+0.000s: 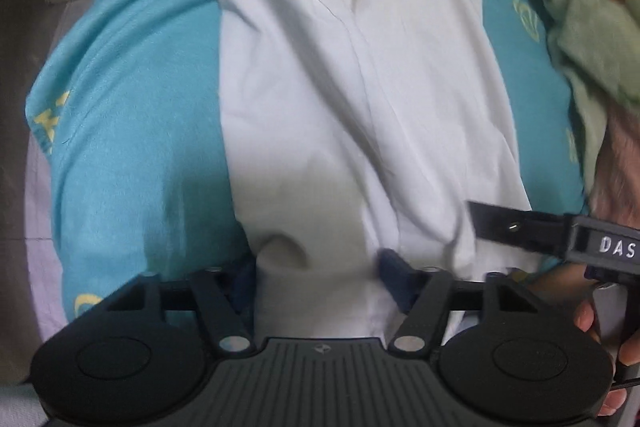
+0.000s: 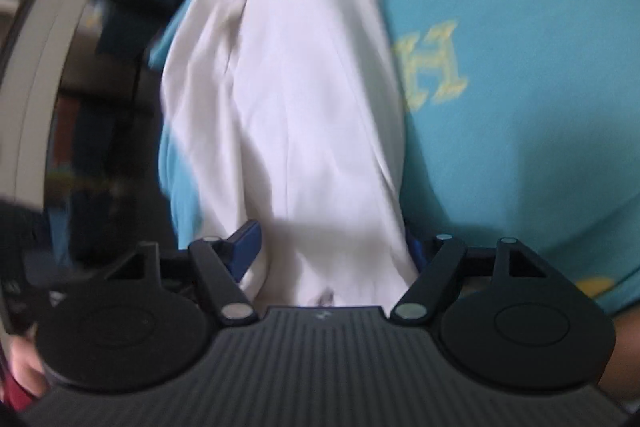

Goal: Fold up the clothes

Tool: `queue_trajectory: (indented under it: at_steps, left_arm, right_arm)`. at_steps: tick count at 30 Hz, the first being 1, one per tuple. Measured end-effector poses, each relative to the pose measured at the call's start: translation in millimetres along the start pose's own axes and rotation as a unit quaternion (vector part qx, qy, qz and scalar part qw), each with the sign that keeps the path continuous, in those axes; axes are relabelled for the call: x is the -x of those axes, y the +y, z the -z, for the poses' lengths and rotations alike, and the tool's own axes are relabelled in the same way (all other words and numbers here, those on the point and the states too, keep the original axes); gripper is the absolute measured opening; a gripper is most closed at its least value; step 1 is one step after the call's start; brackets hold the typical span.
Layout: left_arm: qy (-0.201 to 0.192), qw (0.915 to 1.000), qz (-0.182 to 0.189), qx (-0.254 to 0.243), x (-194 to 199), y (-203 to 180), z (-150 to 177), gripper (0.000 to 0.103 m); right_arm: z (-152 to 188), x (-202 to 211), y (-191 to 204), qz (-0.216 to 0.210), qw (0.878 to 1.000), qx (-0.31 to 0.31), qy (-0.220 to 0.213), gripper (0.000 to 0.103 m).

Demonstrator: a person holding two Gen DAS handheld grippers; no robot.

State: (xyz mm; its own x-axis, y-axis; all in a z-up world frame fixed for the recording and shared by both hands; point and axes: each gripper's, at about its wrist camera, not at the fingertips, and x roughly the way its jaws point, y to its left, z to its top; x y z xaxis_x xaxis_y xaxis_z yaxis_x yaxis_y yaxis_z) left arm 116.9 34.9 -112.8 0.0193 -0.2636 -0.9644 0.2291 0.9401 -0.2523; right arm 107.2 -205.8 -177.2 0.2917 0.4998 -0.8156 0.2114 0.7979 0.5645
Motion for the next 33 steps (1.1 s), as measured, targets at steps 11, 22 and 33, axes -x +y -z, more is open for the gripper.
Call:
queue_trajectory:
  at_steps: [11,22,33]
  left_arm:
    - [-0.228,0.9629,0.144,0.002,126,1,47,0.005]
    - [-0.362,0.9013,0.238,0.003,258,-48,119,0.005]
    - [-0.382,0.9015,0.202,0.009,255,-60,123,0.005]
  right_arm:
    - [23,96,24,-0.001,0.992,0.02,-0.122,0.01]
    - [57,242,39,-0.108,0.962,0.042,-0.246,0.01]
    - [51,248,12,-0.126,0.959,0.01,-0.255,0.01]
